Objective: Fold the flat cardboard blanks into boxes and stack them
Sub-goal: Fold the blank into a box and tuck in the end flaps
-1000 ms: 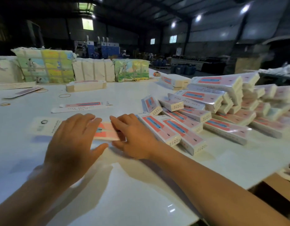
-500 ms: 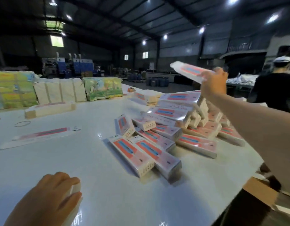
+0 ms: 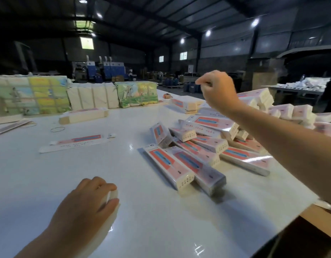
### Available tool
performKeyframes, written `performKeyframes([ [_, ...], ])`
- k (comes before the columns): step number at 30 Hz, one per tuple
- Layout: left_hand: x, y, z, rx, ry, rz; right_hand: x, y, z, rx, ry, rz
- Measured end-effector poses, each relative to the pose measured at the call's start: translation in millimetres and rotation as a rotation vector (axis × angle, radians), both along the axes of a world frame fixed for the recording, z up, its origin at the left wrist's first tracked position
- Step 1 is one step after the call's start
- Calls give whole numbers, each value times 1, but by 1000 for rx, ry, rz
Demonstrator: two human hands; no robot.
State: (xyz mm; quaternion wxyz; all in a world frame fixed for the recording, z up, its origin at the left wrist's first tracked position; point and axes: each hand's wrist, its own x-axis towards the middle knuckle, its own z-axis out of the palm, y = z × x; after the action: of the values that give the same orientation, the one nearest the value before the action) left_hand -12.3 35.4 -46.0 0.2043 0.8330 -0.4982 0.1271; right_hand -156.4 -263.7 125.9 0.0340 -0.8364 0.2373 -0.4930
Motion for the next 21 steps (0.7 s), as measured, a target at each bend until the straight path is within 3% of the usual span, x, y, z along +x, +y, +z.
performKeyframes([
  [4, -2, 2, -3, -9, 16, 8, 52, 103, -75, 103, 211, 409],
  [7, 0, 3, -6, -21, -7, -10, 76, 149, -141, 64, 522, 493],
  [9, 3, 3, -8, -28, -23, -17, 82, 158, -166, 67, 622, 527],
  [17, 4, 5, -5, 7, 72, 37, 83, 156, -174, 97, 560, 553],
  [21, 38, 35, 15, -13, 226, 320, 82, 156, -173, 101, 530, 565],
])
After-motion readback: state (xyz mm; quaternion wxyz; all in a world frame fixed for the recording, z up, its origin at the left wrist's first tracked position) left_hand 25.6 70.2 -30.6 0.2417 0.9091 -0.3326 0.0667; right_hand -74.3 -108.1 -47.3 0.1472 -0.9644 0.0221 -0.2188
